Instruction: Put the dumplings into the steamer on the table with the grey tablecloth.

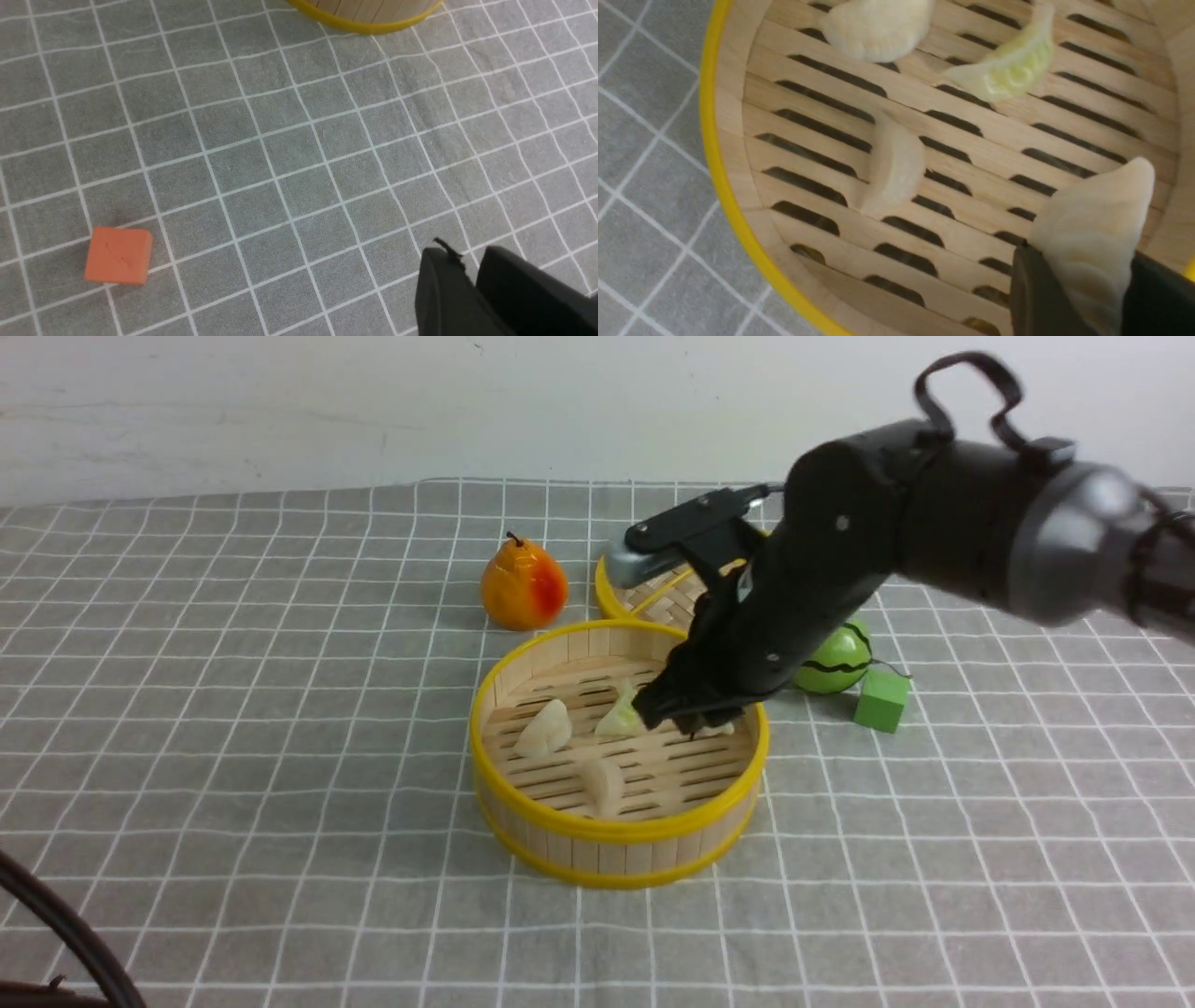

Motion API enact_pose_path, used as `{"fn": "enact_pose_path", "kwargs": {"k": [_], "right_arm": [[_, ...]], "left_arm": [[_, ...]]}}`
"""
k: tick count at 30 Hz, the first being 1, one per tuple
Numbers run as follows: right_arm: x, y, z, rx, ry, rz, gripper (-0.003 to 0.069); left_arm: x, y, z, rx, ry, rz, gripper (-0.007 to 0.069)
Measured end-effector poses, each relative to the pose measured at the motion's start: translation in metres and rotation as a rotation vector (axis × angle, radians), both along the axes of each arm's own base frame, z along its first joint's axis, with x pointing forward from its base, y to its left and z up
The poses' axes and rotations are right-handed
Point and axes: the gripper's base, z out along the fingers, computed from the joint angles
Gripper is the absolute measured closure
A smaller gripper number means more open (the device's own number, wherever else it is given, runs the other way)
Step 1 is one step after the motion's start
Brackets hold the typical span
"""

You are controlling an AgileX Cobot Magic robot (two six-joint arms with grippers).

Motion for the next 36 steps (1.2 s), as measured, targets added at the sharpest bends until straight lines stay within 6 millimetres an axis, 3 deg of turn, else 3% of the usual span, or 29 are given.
{"fn": "enact_pose_path", "kwargs": {"k": [2,7,11,16,20,24,29,30,31,34,36], "right_arm": [[0.008,0.007,-0.022,0.001,0.011,-0.013,0.0478],[0.019,0.012,-0.050,0.008,0.008,-0.031,0.0478],[0.021,0.014,-0.054,0.016,0.001,-0.040,0.0467],[0.023,0.014,-0.053,0.023,-0.009,-0.043,0.0338],[0.017,0.012,-0.051,-0.003,0.038,-0.038,0.0279],[0.006,0.005,-0.025,-0.015,0.058,-0.030,0.0315],[-0.031,-0.016,0.060,0.042,-0.070,-0.002,0.0494],[-0.033,-0.018,0.064,0.046,-0.077,-0.002,0.0494],[-0.057,-0.032,0.093,0.073,-0.136,0.007,0.0568],[-0.085,-0.048,0.114,0.099,-0.185,0.009,0.0635],[-0.119,-0.068,0.128,0.127,-0.237,0.011,0.0676]], "left_arm": [[-0.001,0.001,-0.002,0.012,0.020,-0.002,0.0514],[-0.002,0.001,-0.002,0.020,0.033,-0.003,0.0514],[-0.002,0.001,-0.003,0.020,0.034,-0.003,0.0512],[-0.002,0.001,-0.003,0.020,0.035,-0.003,0.0505],[-0.002,0.001,-0.003,0.020,0.035,-0.003,0.0501],[-0.002,0.001,-0.003,0.020,0.035,-0.003,0.0496],[-0.002,0.001,-0.003,0.020,0.035,-0.003,0.0493],[-0.002,0.001,-0.003,0.020,0.035,-0.003,0.0493],[-0.002,0.001,-0.003,0.020,0.035,-0.003,0.0489],[-0.002,0.001,-0.003,0.020,0.035,-0.003,0.0487],[-0.002,0.001,-0.003,0.020,0.035,-0.003,0.0482]]}}
